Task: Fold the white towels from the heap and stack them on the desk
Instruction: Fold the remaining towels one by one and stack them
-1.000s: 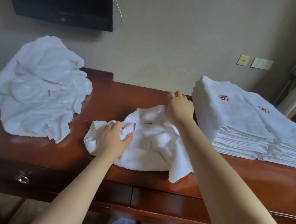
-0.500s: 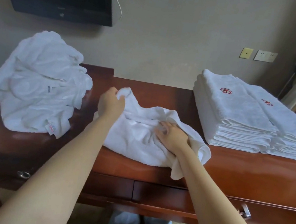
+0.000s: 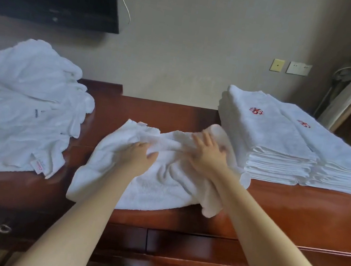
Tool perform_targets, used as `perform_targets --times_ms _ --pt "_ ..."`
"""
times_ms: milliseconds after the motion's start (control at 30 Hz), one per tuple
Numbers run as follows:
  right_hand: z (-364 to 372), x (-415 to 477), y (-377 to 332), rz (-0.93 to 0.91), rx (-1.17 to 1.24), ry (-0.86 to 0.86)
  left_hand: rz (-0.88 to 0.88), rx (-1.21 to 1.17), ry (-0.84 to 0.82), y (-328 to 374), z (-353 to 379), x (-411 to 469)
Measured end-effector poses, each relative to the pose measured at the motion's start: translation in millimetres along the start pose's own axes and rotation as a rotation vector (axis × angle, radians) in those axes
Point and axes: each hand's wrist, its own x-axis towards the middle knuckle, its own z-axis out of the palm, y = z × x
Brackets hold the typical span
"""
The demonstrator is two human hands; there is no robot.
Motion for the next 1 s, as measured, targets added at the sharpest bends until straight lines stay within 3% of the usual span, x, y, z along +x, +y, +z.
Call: perform_targets --times_ms 133,267,300,400,467,633,667,767,800,1000 --pt "-24 14 26 0.150 -0.060 -0.158 -0.041 0.096 -0.117 -3 4 0" --pt "-16 25 8 -0.007 -0.061 0.096 -0.082 0.071 -0.014 2 -4 21" --pt "-14 29 3 0.006 -0.026 0.095 -0.092 0.070 0.012 2 -6 28" --pt "-3 41 -2 0.157 -0.032 -0.215 -0.083 0.015 -0.124 -3 -6 43" --pt "3 51 -1 0.158 -0.099 -0.373 -0.095 -0.068 -0.229 -4 -5 53" --pt "-1 90 3 0.143 -0.069 -0.410 -0.125 -0.139 -0.344 -9 -13 90" --pt "-1 100 4 0.148 -0.055 -0.416 -0.090 -0.063 -0.331 -8 -16 98" --pt "2 129 7 0.145 0.021 -0.388 0.187 0.340 -0.046 0 -28 116" --pt "6 140 9 0.137 0.053 -0.366 0.216 0.373 -0.007 2 -29 122" --pt "47 194 32 0.077 0.099 -0.233 0.156 0.392 -0.034 -20 -9 179"
